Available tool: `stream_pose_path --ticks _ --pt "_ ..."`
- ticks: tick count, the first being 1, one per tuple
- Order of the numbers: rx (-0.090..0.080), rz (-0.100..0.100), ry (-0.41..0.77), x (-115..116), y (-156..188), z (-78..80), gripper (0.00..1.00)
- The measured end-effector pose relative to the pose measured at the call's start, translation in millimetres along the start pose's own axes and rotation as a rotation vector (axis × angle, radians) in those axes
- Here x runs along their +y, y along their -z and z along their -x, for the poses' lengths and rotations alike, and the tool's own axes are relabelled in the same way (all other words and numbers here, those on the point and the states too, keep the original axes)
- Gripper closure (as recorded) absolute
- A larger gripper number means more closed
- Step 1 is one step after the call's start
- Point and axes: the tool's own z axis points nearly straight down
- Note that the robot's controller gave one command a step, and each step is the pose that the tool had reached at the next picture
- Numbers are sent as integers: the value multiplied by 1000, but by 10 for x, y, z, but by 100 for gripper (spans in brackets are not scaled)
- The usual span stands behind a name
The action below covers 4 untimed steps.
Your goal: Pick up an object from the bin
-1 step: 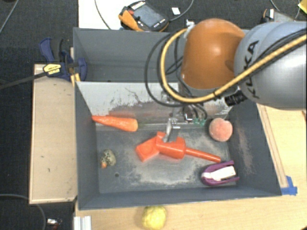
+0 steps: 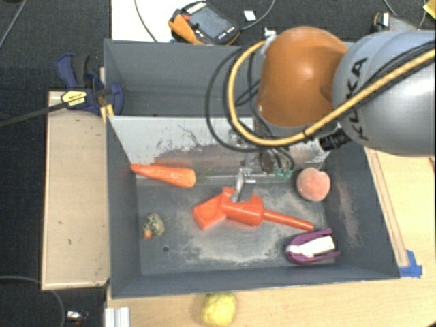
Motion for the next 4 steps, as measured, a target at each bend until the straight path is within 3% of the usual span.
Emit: stream_pose_path --ticks 1,2,3,4 --pt "1 0 91 -125 -424 12 0" --pt "-5 1 111 -92 -732 203 0" --pt "-9 1 212 -176 -1016 119 0" --pt "-9 2 275 -101 -1462 217 0"
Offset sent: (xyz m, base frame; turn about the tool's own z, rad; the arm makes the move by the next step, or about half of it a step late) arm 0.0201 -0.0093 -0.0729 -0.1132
